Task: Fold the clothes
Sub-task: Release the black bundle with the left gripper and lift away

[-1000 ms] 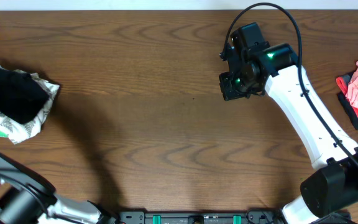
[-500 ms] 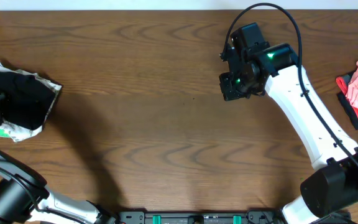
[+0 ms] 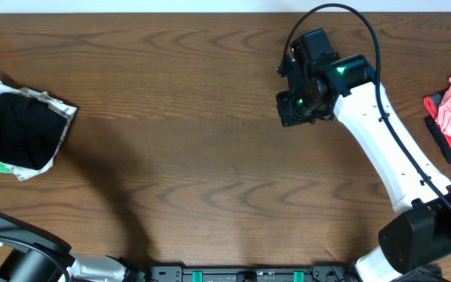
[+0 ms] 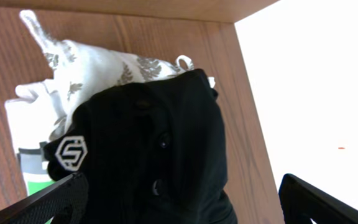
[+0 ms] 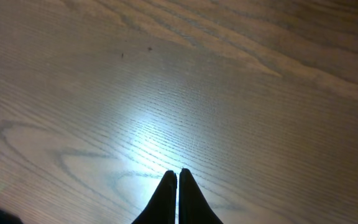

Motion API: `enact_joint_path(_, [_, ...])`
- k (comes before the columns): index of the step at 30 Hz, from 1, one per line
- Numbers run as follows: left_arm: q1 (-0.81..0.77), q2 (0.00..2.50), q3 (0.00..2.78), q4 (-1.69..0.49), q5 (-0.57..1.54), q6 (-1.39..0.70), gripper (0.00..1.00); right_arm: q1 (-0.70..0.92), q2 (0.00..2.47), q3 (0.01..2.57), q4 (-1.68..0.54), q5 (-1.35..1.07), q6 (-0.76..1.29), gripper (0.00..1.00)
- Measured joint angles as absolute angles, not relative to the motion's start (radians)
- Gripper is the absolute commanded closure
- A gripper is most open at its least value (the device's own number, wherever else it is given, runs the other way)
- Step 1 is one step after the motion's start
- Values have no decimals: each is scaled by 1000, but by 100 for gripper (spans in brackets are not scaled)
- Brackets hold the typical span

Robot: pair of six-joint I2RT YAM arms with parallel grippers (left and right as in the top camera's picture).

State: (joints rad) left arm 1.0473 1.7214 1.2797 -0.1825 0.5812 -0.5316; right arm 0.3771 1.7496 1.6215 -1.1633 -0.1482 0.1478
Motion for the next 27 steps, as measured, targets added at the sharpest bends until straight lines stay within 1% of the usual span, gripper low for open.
enact_joint_path(4, [1048, 1721, 1280, -122, 643, -542, 2, 377, 1750, 1621, -1161, -148, 148, 97])
enact_joint_path(5, [1044, 1721, 1280, -82, 677, -542, 18, 377, 1750, 1621, -1159, -148, 148, 98])
enact_joint_path(6, [1040, 1721, 1280, -41, 707, -546, 40, 377, 1750, 1621, -1156, -148, 148, 98])
enact_joint_path(7, [1032, 1721, 1280, 2, 748, -542, 69, 377, 1750, 1621, -1155, -148, 148, 98])
enact_joint_path(8, [1020, 1721, 1280, 45, 794, -536, 80, 377, 1750, 1621, -1154, -148, 148, 98])
enact_joint_path(9, [1007, 1721, 1280, 78, 835, -528, 87, 377, 1750, 1621, -1153, -147, 148, 98])
enact_joint_path(10, [991, 1721, 1280, 109, 875, -521, 91, 377, 1750, 1621, -1153, -148, 148, 98])
enact_joint_path(12, [957, 1721, 1280, 138, 936, -509, 94, 377, 1750, 1621, -1152, -148, 148, 98])
enact_joint_path(18, [879, 1739, 1280, 138, 999, -488, 94, 377, 1750, 1620, -1151, -148, 148, 98])
enact_joint_path(21, [876, 1789, 1281, 139, 999, -480, 94, 377, 1750, 1608, -1149, -148, 148, 98])
enact_joint_path(27, [904, 1980, 1282, 134, 985, -473, 94, 377, 1750, 1557, -1148, -148, 148, 99])
